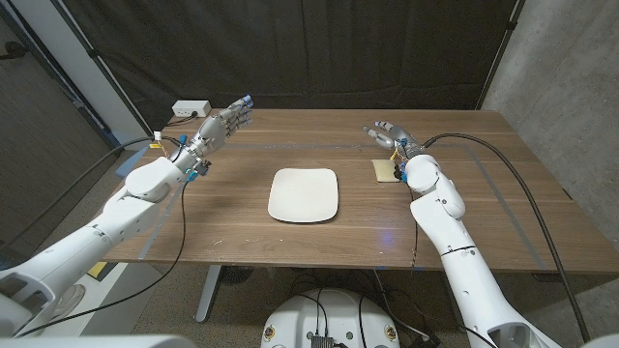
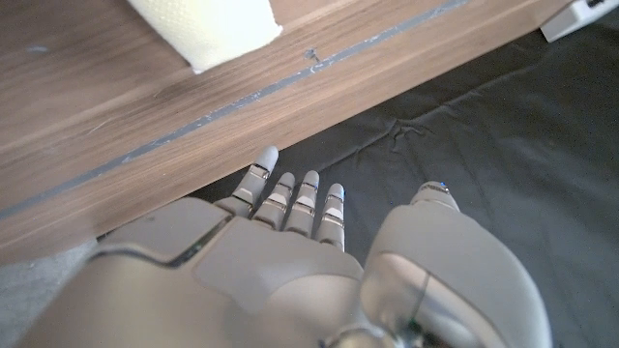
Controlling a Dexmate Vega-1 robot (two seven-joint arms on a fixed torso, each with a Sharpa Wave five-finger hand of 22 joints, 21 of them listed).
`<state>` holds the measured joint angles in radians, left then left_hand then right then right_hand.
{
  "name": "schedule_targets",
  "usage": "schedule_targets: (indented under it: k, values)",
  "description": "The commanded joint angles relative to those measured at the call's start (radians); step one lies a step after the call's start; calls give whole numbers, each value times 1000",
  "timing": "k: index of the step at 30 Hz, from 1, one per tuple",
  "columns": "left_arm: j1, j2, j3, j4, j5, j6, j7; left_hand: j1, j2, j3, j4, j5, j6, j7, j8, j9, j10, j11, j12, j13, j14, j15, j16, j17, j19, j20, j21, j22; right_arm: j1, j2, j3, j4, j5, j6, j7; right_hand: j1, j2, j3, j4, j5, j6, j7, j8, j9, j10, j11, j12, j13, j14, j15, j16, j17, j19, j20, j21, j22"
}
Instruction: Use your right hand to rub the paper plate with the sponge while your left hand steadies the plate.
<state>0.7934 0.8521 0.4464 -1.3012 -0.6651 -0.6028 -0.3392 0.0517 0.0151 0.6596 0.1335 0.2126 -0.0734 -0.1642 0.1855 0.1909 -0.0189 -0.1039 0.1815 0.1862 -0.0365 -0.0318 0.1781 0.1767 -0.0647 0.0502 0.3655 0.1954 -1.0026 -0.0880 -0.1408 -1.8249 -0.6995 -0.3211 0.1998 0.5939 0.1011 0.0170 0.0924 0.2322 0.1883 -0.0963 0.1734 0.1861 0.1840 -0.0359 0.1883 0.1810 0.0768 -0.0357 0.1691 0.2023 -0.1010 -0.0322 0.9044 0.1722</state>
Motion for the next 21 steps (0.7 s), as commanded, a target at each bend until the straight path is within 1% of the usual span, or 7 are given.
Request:
schedule_targets:
  k: [1,6,8,10,13,15,21]
  values:
    - [-36,-63,-16,78,0,-7,-64,6,3,2,-8,5,-2,-5,9,0,-10,-2,4,0,-11,-62,-1,1,-5,-7,-2,2,-6,34,86,59,221,162,-65,-3,12,1,-3,-8,-9,0,0,0,-3,3,2,3,-6,-41,5,-3,-12,-24,-9,1]
    - [-59,-94,-23,127,-1,-17,-111,8,3,1,-8,5,-1,-4,9,0,-12,-4,4,0,-11,-62,0,1,-5,-7,-2,2,-8,45,96,64,255,182,-82,-8,14,1,-3,-10,-5,6,4,-1,-1,6,5,3,-6,-38,7,-7,-12,-25,-12,1]
    - [-71,-107,-26,147,-2,-20,-133,8,3,1,-9,5,-1,-5,10,0,-12,-3,5,0,-12,-61,0,1,-5,-7,-2,2,-10,55,104,72,284,207,-88,-9,15,1,-3,-10,-4,7,5,-1,0,8,6,3,-6,-34,8,-9,-13,-25,-14,1]
    - [-82,-119,-29,168,1,-22,-153,9,4,1,-9,6,-3,-5,9,0,-12,-4,5,0,-12,-62,0,1,-4,-9,-2,2,-12,59,109,82,304,232,-95,-11,17,1,-3,-11,-3,7,7,-1,0,16,6,2,-6,-30,9,-12,-13,-24,-16,1]
    - [-98,-135,-33,195,5,-16,-182,9,4,1,-9,6,-2,-4,10,0,-13,-4,5,0,-13,-62,0,0,-5,-8,-3,2,-15,78,120,108,339,279,-122,-12,18,2,-4,-12,0,8,9,-1,0,16,7,2,-7,-29,9,-14,-15,-22,-18,1]
    - [-108,-145,-35,214,10,-17,-203,9,4,1,-10,6,-1,-3,10,0,-13,-3,6,0,-13,-63,0,0,-5,-8,-3,2,-16,84,119,108,338,278,-135,-13,20,2,-4,-13,5,10,11,-1,3,22,9,2,-7,-27,10,-16,-14,-22,-20,1]
    - [-133,-178,-55,266,21,-27,-242,10,4,0,-10,6,-3,1,10,0,-14,-1,6,0,-15,-63,0,0,-5,-8,-4,2,-12,92,112,116,335,283,-159,-17,23,3,-5,-14,6,17,12,-1,2,22,9,2,-8,-26,11,-18,-15,-22,-23,2]
